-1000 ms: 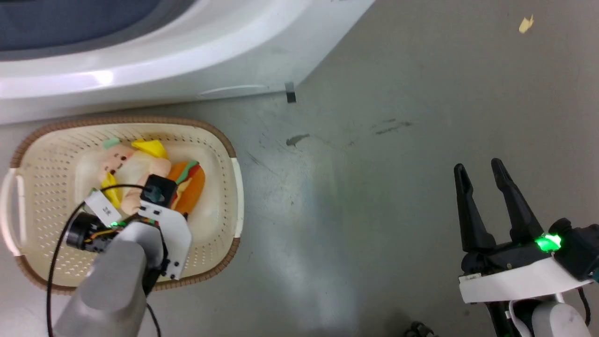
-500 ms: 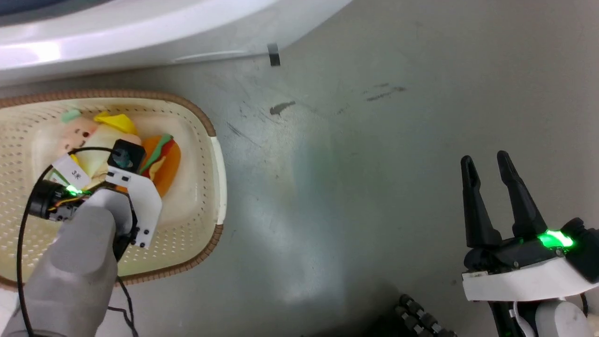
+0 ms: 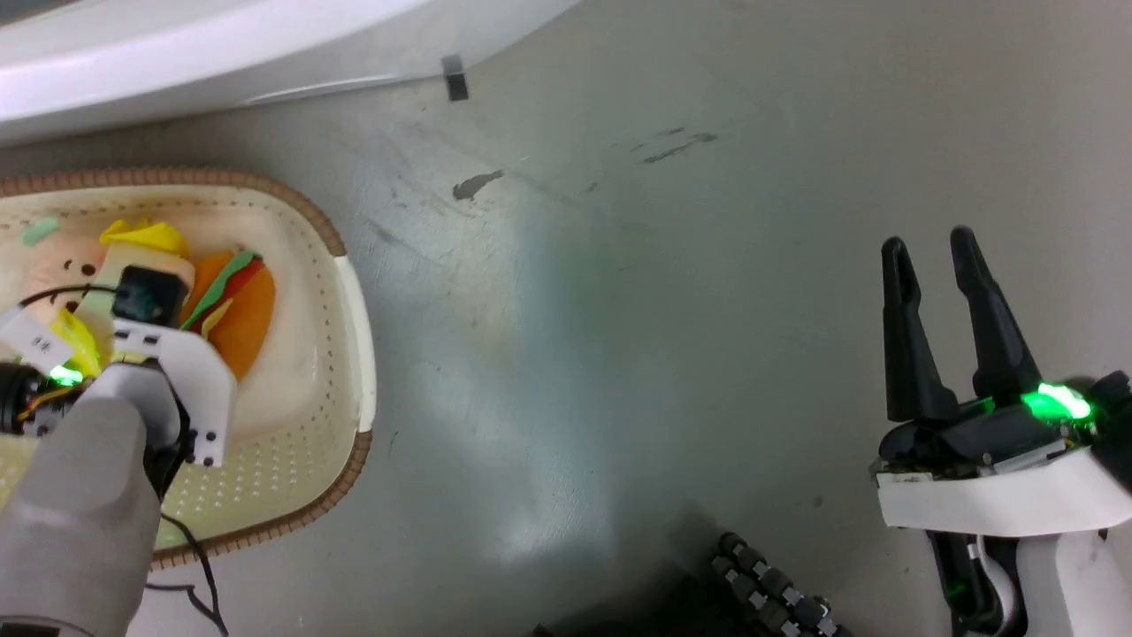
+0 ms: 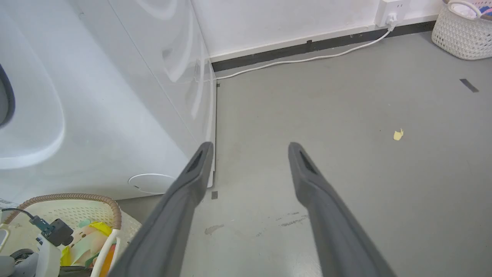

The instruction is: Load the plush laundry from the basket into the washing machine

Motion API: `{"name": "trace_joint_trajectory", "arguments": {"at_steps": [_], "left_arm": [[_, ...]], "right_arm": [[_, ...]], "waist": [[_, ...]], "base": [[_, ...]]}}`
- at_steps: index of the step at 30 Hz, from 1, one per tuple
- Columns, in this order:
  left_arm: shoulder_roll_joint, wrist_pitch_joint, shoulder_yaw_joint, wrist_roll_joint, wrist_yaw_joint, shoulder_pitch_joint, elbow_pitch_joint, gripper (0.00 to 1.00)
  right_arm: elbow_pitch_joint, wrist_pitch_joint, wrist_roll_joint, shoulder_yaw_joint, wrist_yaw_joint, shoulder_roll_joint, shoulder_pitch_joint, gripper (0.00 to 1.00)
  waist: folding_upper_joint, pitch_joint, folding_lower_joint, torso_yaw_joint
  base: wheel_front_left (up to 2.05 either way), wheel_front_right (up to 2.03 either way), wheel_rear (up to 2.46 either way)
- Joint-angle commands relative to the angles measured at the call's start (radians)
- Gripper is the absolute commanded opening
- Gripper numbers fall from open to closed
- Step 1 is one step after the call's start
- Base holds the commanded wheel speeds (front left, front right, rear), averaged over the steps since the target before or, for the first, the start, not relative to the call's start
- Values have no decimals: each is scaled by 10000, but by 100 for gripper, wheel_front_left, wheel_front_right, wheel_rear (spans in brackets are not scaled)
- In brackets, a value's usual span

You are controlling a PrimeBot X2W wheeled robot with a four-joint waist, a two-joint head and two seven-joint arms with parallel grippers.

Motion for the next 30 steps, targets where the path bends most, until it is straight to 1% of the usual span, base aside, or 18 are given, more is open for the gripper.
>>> {"name": "trace_joint_trajectory", "arguments": {"at_steps": [1, 4, 10, 13, 17, 20, 24, 27, 30], "left_arm": [[88, -200, 10, -199, 68, -60, 346, 0], [-211, -851, 14, -503, 46, 155, 621, 0], [-876, -2760, 127, -1124, -59, 918, 856, 0], [-1211, -3264, 137, -1280, -112, 1489, 711, 0], [-1561, -3530, 210, -1460, -155, 2304, 133, 0], [-1700, -3556, 466, -1543, -123, 3002, -932, 0], [-1896, -3560, 870, -1401, 133, 4174, -2688, 0], [-2030, -3561, 1282, -1237, 358, 5015, -4042, 0], [-2241, -3562, 1836, -1013, 594, 5783, -5742, 0]], "right_arm": [[-3, -111, 126, 17, -9, 32, -250, 100], [86, -173, -47, -157, -9, 33, -292, 100], [208, -260, -720, -365, -9, 34, -84, 100], [268, -260, -1052, -554, -9, 34, 159, 100], [409, -260, -1421, -774, -9, 34, 598, 100], [455, -260, -1596, -939, -9, 34, 1013, 100], [554, -260, -1780, -1032, -9, 34, 1425, 100], [591, -260, -1861, -998, -9, 34, 1641, 100], [634, -260, -1889, -963, -9, 34, 1803, 100]], "waist": [[-1, -200, 0, -110], [-1, -843, 0, 122], [-1, -2569, 0, 782], [-1, -3516, 0, 1224], [-1, -4676, 0, 1811], [-1, -5383, 0, 2222], [-1, -6174, 0, 2702], [-1, -6631, 0, 2927], [-1, -6949, 0, 3044]], "base": [[0, 0, 0], [0, 0, 0], [0, 0, 0], [0, 0, 0], [0, 0, 0], [0, 0, 0], [0, 0, 0], [0, 0, 0], [0, 0, 0]]}}
